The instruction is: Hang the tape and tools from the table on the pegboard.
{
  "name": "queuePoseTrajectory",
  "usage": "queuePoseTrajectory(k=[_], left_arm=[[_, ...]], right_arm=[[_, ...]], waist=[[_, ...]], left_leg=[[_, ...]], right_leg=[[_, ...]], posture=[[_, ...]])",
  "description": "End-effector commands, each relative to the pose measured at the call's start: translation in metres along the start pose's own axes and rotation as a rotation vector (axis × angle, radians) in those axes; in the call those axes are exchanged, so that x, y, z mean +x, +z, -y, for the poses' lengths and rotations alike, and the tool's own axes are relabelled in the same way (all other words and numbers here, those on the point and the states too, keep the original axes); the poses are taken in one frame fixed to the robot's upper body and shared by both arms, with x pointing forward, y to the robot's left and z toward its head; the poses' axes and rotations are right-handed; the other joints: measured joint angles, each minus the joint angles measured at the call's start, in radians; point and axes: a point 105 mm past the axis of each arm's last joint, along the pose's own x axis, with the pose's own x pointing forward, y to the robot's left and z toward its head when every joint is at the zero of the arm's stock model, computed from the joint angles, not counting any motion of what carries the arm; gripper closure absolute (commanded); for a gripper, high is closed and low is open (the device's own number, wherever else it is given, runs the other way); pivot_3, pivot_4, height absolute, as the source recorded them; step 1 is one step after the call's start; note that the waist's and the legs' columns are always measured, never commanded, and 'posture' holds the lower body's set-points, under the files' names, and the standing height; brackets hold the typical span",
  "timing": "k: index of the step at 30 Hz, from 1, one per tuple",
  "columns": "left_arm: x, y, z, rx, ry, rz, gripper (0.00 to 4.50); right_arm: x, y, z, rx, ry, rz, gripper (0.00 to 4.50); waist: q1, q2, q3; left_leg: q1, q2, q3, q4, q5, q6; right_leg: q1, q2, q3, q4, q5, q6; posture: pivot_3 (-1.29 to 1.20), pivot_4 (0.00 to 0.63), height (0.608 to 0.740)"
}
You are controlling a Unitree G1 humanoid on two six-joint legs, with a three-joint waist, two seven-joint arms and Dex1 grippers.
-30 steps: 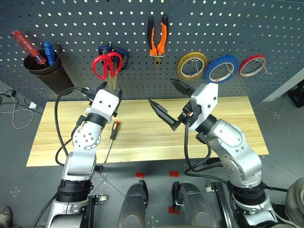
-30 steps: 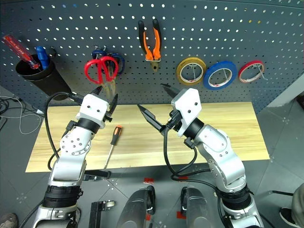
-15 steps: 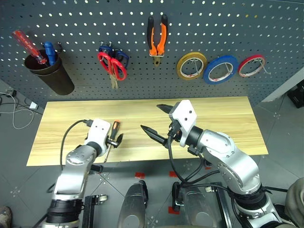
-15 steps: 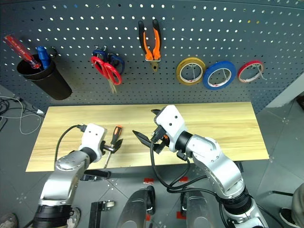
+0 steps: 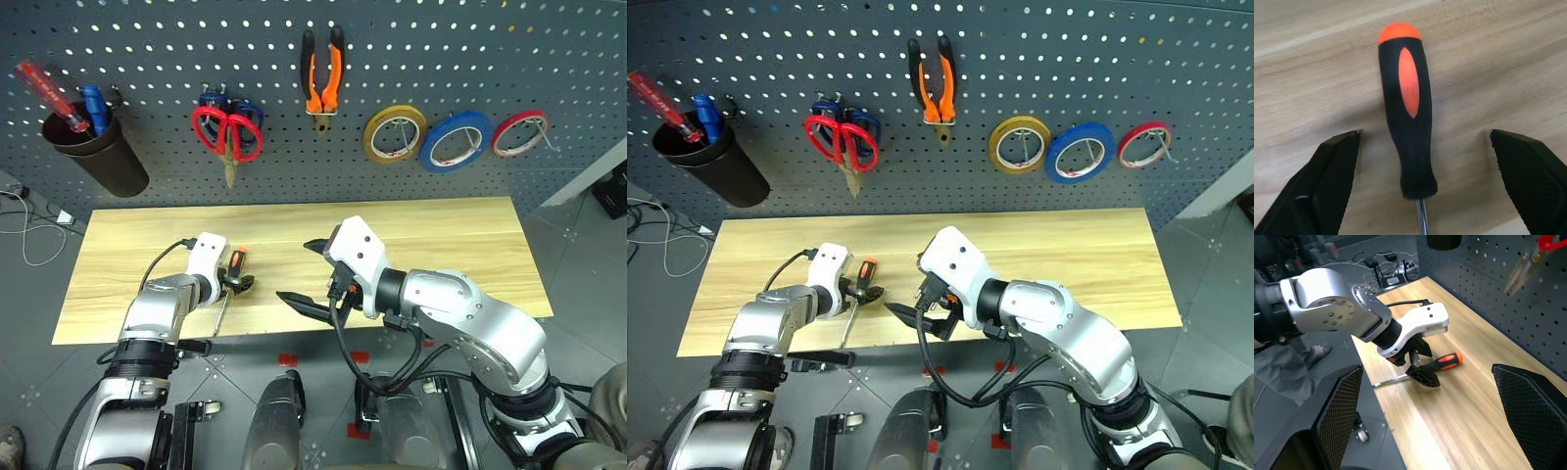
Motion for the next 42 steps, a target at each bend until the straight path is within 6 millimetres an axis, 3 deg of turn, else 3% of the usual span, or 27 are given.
queuePoseTrajectory(k=[1,8,10,16,17,19,21,25,28,36,42], left_arm=[[0.002,-0.004,-0.002,0.036,-0.005,-0.02,1.23],[-0.006,0.005,-0.007,0.028,0.009,0.056,3.41],[-0.012,0.012,-0.007,0.031,0.007,0.117,3.8],[-0.039,0.035,-0.011,0.121,0.083,0.338,3.8],[-0.053,0.047,-0.017,0.158,0.15,0.441,3.8],[-0.103,0.079,-0.026,0.265,0.322,0.725,3.8],[-0.137,0.094,-0.024,0.368,0.431,0.879,3.8],[-0.168,0.116,-0.012,0.411,0.472,1.029,3.8],[-0.196,0.139,-0.016,0.384,0.551,1.139,3.8],[-0.237,0.203,-0.052,0.172,0.567,1.336,3.8],[-0.257,0.231,-0.07,0.169,0.593,1.402,3.8]], right_arm=[[-0.004,0.009,-0.007,-0.03,0.047,0.031,0.0],[-0.006,0.01,-0.001,-0.074,0.055,0.035,0.0],[-0.007,0.011,0.001,-0.098,0.053,0.044,0.0],[-0.01,0.011,0.007,-0.15,0.027,0.07,0.0],[-0.01,0.013,0.008,-0.159,0.019,0.08,0.0],[-0.01,0.019,0.013,-0.169,-0.008,0.111,0.0],[-0.01,0.022,0.017,-0.17,-0.025,0.131,0.0],[-0.011,0.031,0.018,-0.138,-0.003,0.186,0.0],[-0.01,0.044,0.018,-0.091,0.015,0.246,0.0],[-0.003,0.077,0.034,-0.03,-0.025,0.319,0.0],[0.006,0.089,0.029,-0.05,0.012,0.319,0.0]], waist=[[0.0,0.0,0.0],[0.001,-0.001,-0.001],[0.0,-0.001,-0.002],[0.0,-0.005,-0.006],[0.0,-0.006,-0.006],[-0.006,-0.009,-0.01],[-0.01,-0.015,-0.014],[0.001,-0.013,-0.033],[0.007,-0.015,-0.037],[0.014,-0.017,-0.04],[0.009,-0.017,-0.04]], left_leg=[[0.0,0.0,0.0,0.0,0.0,0.0],[0.0,0.0,0.0,0.0,0.0,0.0],[0.0,0.0,0.0,0.0,0.0,0.0],[-0.001,0.0,0.0,0.001,0.0,-0.001],[-0.001,0.0,0.0,0.001,0.0,-0.001],[-0.001,0.0,0.0,0.001,0.0,-0.001],[-0.002,0.0,-0.001,0.001,0.0,-0.001],[-0.002,-0.001,-0.002,0.001,0.0,-0.001],[-0.002,-0.001,-0.003,0.002,0.0,0.0],[-0.002,-0.001,-0.01,0.003,0.003,-0.003],[-0.002,-0.001,-0.01,0.002,0.003,-0.003]], right_leg=[[0.0,0.0,0.0,0.0,0.0,0.0],[0.0,-0.001,0.0,0.0,0.0,0.0],[0.0,-0.001,0.0,0.0,0.0,0.0],[0.0,-0.001,-0.001,0.0,0.0,0.0],[0.0,-0.001,-0.002,0.0,0.0,0.0],[0.0,-0.001,-0.001,0.0,0.0,0.0],[0.0,-0.001,-0.002,0.0,0.0,0.0],[0.001,-0.002,-0.005,0.0,0.0,0.0],[0.002,-0.002,-0.005,0.0,0.001,0.001],[0.005,0.0,-0.011,0.001,0.004,0.0],[0.005,0.0,-0.013,0.0,0.004,0.0]], posture=[[-0.03,0.382,0.74],[-0.04,0.329,0.74],[-0.04,0.299,0.74],[-0.05,0.251,0.74],[-0.05,0.251,0.74],[-0.05,0.228,0.74],[-0.03,0.223,0.74],[0.01,0.211,0.74],[0.02,0.21,0.74],[0.02,0.213,0.74],[0.01,0.216,0.74]])
